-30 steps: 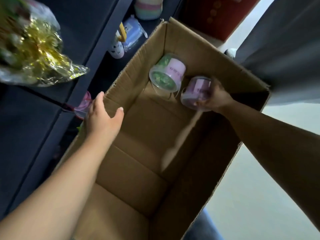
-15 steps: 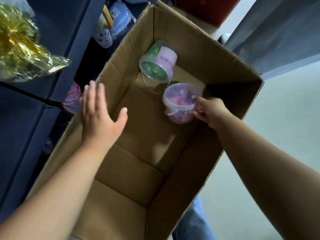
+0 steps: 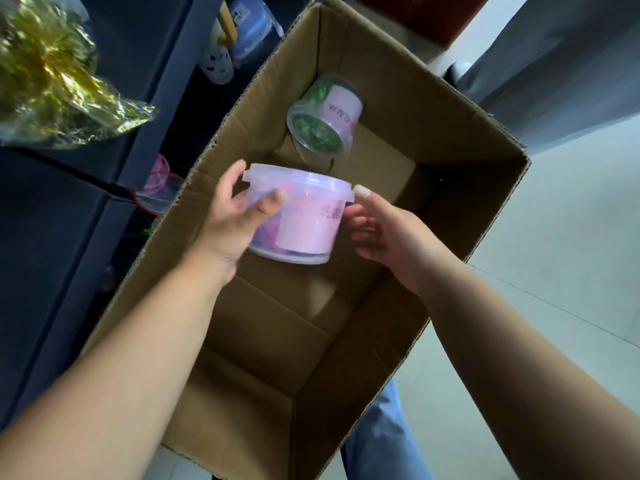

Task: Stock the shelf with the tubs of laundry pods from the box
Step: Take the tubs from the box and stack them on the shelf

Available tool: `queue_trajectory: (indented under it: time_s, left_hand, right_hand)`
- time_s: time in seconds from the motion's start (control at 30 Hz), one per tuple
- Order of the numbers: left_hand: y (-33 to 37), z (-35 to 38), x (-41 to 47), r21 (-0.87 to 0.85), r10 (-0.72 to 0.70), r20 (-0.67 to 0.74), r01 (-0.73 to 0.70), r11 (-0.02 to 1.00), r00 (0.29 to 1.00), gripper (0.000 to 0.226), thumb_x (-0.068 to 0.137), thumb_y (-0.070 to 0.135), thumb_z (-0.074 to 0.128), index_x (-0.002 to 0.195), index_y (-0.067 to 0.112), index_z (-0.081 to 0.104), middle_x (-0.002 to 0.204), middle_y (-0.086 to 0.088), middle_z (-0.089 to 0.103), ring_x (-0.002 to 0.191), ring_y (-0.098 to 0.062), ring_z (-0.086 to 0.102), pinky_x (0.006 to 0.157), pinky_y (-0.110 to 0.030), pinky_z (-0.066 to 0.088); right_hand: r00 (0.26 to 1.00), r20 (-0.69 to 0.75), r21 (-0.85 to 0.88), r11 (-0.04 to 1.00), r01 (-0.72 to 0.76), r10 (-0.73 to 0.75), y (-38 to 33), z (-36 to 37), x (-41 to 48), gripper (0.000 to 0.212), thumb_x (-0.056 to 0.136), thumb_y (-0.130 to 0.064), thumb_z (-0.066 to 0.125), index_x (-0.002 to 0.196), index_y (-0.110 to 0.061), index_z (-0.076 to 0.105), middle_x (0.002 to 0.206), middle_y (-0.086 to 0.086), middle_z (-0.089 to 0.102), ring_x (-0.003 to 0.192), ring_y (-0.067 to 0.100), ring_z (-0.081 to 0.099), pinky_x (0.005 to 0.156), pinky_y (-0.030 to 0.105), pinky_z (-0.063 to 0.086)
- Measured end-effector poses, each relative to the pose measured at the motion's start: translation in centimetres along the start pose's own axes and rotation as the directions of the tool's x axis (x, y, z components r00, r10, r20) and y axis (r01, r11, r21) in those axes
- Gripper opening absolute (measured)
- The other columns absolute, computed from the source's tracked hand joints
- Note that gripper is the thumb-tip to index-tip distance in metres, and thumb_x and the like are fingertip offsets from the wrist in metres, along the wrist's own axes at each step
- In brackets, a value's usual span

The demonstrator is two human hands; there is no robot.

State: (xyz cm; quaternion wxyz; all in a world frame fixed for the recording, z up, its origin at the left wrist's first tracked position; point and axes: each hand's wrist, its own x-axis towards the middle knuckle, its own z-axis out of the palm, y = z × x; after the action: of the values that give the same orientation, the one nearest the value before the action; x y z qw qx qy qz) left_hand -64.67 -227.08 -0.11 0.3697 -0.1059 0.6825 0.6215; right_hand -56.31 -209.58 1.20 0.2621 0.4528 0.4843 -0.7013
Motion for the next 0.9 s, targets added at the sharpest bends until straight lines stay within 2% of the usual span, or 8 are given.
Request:
queue_trajectory:
  time_s: [0.13,0.33,0.43,0.53,0.6,0.7,0.83,0.9]
  left_hand:
    - [-1.2,0.8,-0.7,-0.136,-0.097,0.161,0.119,0.984,0.982,0.108,0.024,0.065,0.083,0.115,0.013,0.057,0.110,-0.002,0.068,0.100,-0.014,0.065,0.079,-0.029,0.054]
    - [-3.0,1.1,-0.7,0.116,-0.143,0.020,0.140,0.983,0.989,0.129,0.012,0.090,0.059,0.120,0.022,0.040,0.117,0.006,0.053,0.107,-0.004,0.052,0.085,-0.020,0.044]
    - [-2.8,1.7,-0.9,0.050,-0.262,0.087,0.258,0.965,0.961,0.141,0.012,0.085,0.065,0.135,0.026,0.028,0.123,0.006,0.053,0.110,-0.010,0.054,0.092,-0.035,0.048]
    - [-3.2,1.4,-0.2,-0.058,-0.344,-0.027,0.342,0.938,0.938,0.104,0.038,0.073,0.070,0.122,0.029,0.027,0.117,0.003,0.051,0.097,-0.012,0.056,0.076,-0.039,0.053]
    - [-3.7,0.8,0.6,-0.107,-0.373,-0.116,0.361,0.926,0.921,0.093,0.049,0.072,0.071,0.118,0.029,0.027,0.115,0.000,0.050,0.098,-0.018,0.057,0.072,-0.041,0.055]
    - [-4.7,-0.1,1.8,-0.206,-0.416,-0.104,0.390,0.897,0.903,0.102,0.042,0.071,0.060,0.130,0.026,0.033,0.121,-0.003,0.054,0.104,-0.026,0.059,0.072,-0.041,0.057]
    - [-6.4,-0.2,3.8,-0.216,-0.379,-0.083,0.355,0.910,0.922,0.123,0.022,0.076,0.070,0.130,0.028,0.037,0.121,-0.001,0.058,0.107,-0.024,0.059,0.065,-0.038,0.058]
    - [-7.6,-0.3,4.7,-0.219,-0.384,-0.120,0.353,0.910,0.916,0.108,0.037,0.066,0.065,0.133,0.026,0.035,0.128,-0.003,0.055,0.112,-0.026,0.056,0.072,-0.042,0.055]
  right_hand:
    - [0.971,0.236,0.247,0.965,-0.083,0.023,1.0,1.1,0.2,0.069,0.073,-0.065,0.050,0.128,-0.024,0.052,0.128,0.002,0.059,0.117,0.020,0.057,0.101,0.040,0.043]
    - [0.997,0.041,0.242,0.967,-0.075,0.067,1.9,1.7,1.0,0.044,0.081,-0.059,0.052,0.104,-0.023,0.063,0.098,0.001,0.070,0.090,0.019,0.067,0.079,0.031,0.054]
    - [0.998,0.009,0.163,0.985,-0.057,0.057,1.9,2.3,2.0,0.046,0.079,-0.057,0.058,0.105,-0.019,0.062,0.093,0.000,0.071,0.084,0.017,0.068,0.074,0.029,0.056]
    - [0.991,0.077,0.020,0.994,-0.109,0.107,1.4,3.1,3.4,0.074,0.067,-0.065,0.065,0.121,-0.017,0.050,0.113,0.002,0.064,0.098,0.022,0.065,0.084,0.038,0.054]
    - [0.990,0.103,-0.125,0.988,-0.087,0.100,0.2,2.6,4.7,0.053,0.076,-0.063,0.057,0.107,-0.021,0.055,0.103,-0.002,0.064,0.094,0.021,0.063,0.085,0.036,0.052]
    - [0.981,-0.138,-0.344,0.935,0.082,-0.137,-3.1,0.9,8.2,0.034,0.084,-0.058,0.051,0.087,-0.024,0.056,0.082,-0.004,0.055,0.075,0.014,0.054,0.067,0.023,0.043]
    - [0.847,-0.316,-0.500,0.834,0.234,-0.427,-6.6,0.3,13.0,0.068,0.085,-0.041,0.062,0.140,-0.012,0.033,0.131,0.007,0.049,0.117,0.019,0.051,0.090,0.026,0.045]
    - [0.850,-0.283,-0.563,0.795,0.227,-0.443,-7.0,0.4,14.3,0.059,0.084,-0.042,0.063,0.132,-0.014,0.042,0.113,-0.001,0.053,0.102,0.012,0.053,0.078,0.021,0.045]
